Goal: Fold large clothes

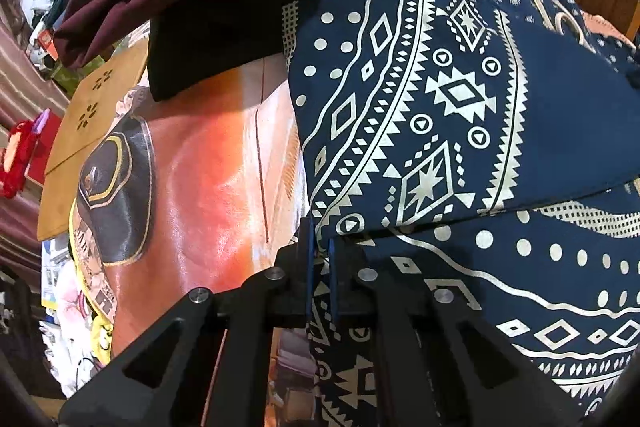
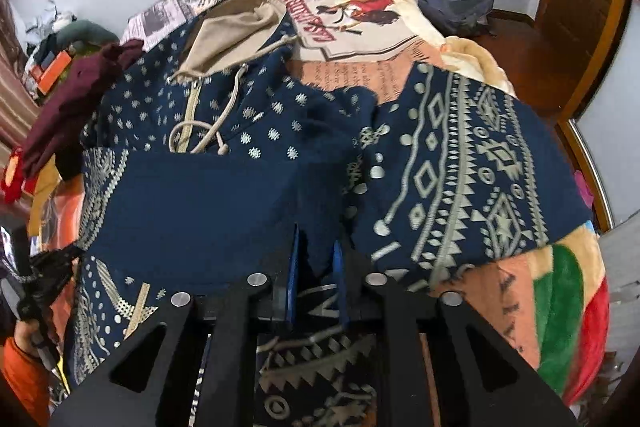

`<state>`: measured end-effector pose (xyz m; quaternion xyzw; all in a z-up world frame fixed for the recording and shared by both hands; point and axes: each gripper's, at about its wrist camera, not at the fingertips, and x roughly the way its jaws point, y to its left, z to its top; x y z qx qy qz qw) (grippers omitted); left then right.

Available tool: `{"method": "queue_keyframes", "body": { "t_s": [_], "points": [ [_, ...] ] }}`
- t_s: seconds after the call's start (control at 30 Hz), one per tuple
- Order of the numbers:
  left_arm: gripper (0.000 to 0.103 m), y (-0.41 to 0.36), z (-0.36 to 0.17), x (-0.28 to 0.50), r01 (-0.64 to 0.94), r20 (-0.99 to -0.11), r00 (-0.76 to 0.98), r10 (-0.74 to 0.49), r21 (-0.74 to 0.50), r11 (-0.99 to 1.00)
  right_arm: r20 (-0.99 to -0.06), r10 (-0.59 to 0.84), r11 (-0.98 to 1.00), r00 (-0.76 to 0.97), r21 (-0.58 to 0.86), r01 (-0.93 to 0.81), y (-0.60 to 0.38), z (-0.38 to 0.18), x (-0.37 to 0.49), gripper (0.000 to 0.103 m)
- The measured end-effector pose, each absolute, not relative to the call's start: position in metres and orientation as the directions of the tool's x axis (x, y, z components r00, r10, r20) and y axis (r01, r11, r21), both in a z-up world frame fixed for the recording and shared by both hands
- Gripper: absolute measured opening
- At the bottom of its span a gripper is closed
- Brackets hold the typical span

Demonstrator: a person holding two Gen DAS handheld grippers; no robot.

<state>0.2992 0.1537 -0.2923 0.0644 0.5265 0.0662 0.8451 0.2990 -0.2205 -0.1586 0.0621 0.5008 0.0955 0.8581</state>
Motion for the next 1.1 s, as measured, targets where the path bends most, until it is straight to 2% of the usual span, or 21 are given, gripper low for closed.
{"method": "queue_keyframes", "body": {
  "t_s": [0.13, 0.17, 0.3, 0.37, 0.4, 0.47, 0.67, 0.7, 0.9, 1.1],
  "points": [
    [0.011, 0.14, -0.293, 0.291, -0.028, -0.895, 0.406, 0.186, 0.191, 0.981, -0.837, 0.172, 0.985, 0.52, 0.155, -0.076, -0.231, -0.145, 0.294, 0.017],
    [0.015, 0.14, -0.29, 0.29, -0.026, -0.901, 0.395, 0.178, 0.183, 0.983, -0.833, 0.172, 0.985, 0.526, 0.156, -0.075, -0.235, -0.141, 0.293, 0.017],
    [0.026, 0.137, -0.269, 0.277, -0.038, -0.921, 0.379, 0.092, 0.084, 0.996, -0.812, 0.206, 0.977, 0.546, 0.199, -0.073, -0.252, -0.125, 0.286, 0.021],
    [0.032, 0.133, -0.253, 0.271, -0.042, -0.914, 0.4, 0.073, 0.062, 0.997, -0.797, 0.212, 0.976, 0.566, 0.207, -0.074, -0.262, -0.114, 0.281, 0.027],
    [0.039, 0.129, -0.242, 0.268, -0.04, -0.905, 0.421, 0.067, 0.055, 0.998, -0.786, 0.212, 0.975, 0.58, 0.209, -0.072, -0.267, -0.109, 0.279, 0.03],
    [0.051, 0.121, -0.222, 0.266, -0.038, -0.885, 0.461, 0.064, 0.052, 0.998, -0.769, 0.208, 0.975, 0.604, 0.211, -0.067, -0.274, -0.1, 0.274, 0.041],
    [0.07, 0.08, -0.162, 0.272, 0.001, -0.814, 0.579, 0.032, 0.04, 0.999, -0.722, 0.187, 0.975, 0.666, 0.221, -0.033, -0.308, -0.077, 0.264, 0.063],
    [0.072, 0.073, -0.155, 0.276, 0.011, -0.805, 0.593, 0.016, 0.028, 1.0, -0.716, 0.186, 0.973, 0.673, 0.232, -0.021, -0.316, -0.075, 0.263, 0.063],
    [0.078, 0.037, -0.136, 0.296, 0.087, -0.779, 0.62, -0.092, -0.048, 0.995, -0.737, 0.188, 0.955, 0.649, 0.291, 0.054, -0.357, -0.092, 0.264, 0.064],
    [0.078, -0.012, -0.151, 0.318, 0.151, -0.796, 0.587, -0.15, -0.074, 0.986, -0.792, 0.227, 0.914, 0.567, 0.374, 0.156, -0.391, -0.138, 0.275, 0.064]
  ]
}}
